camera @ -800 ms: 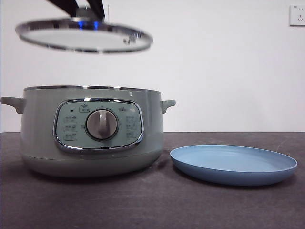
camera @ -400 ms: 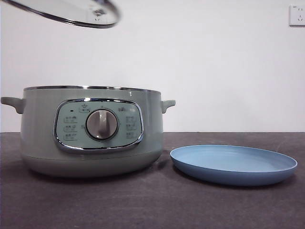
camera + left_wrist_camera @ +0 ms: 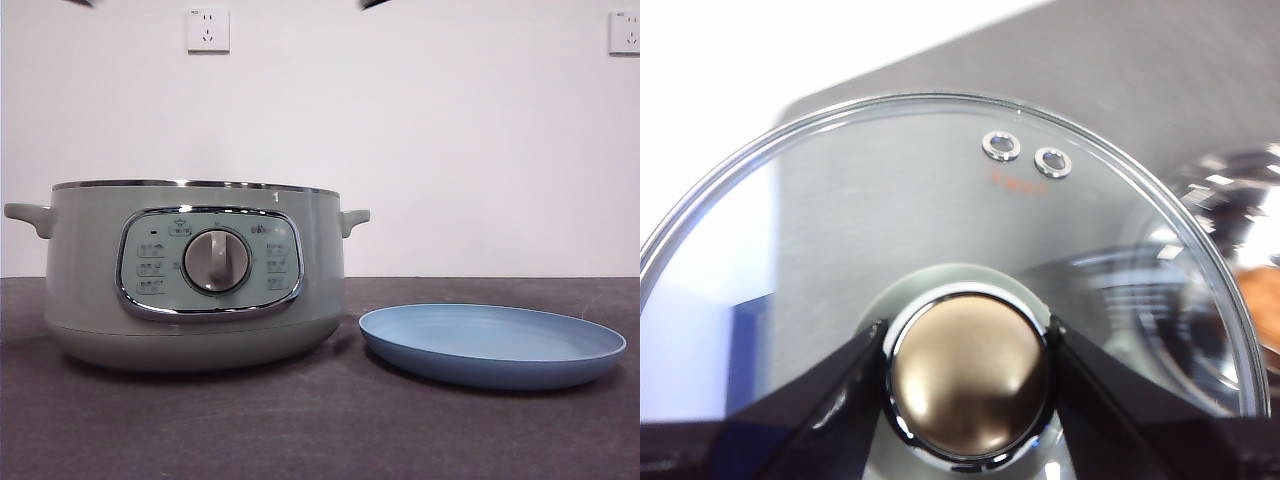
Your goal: Take the potato out from the steamer,put the potato on the plate,close the lid
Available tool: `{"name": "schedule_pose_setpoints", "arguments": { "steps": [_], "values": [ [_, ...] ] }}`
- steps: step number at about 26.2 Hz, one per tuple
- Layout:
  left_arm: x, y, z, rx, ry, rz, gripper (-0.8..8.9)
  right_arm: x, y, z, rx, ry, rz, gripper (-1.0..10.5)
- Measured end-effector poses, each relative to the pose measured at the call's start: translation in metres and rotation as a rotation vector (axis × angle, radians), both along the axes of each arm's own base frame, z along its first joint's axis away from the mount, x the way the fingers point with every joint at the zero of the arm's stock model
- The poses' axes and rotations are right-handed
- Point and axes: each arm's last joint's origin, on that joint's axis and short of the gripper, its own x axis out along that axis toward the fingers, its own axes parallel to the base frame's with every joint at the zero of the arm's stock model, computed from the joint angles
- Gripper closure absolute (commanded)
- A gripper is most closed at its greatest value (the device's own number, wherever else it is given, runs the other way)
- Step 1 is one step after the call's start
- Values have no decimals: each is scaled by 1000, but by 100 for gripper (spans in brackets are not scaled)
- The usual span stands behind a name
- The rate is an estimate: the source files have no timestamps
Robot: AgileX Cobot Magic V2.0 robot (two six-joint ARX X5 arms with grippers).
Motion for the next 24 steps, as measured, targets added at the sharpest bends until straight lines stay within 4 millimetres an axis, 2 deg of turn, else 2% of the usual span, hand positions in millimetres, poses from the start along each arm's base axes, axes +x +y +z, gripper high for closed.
{"name": "schedule_pose_setpoints", "arguments": {
  "steps": [5, 10, 13, 19, 24],
  "values": [
    [-24, 20, 10, -14, -66, 107, 822, 13, 45, -20, -141, 10, -8, 321],
    [-50, 23, 19, -30, -128, 110, 822, 30, 99, -54, -280, 75, 41, 321],
    [-51, 23, 19, -28, -131, 113, 822, 42, 120, -73, -334, 103, 44, 321],
    [-51, 21, 19, -71, -128, 71, 822, 54, 144, -122, -440, 181, 56, 321],
    [-50, 21, 19, -89, -127, 59, 822, 59, 152, -145, -473, 215, 65, 321]
  ]
}}
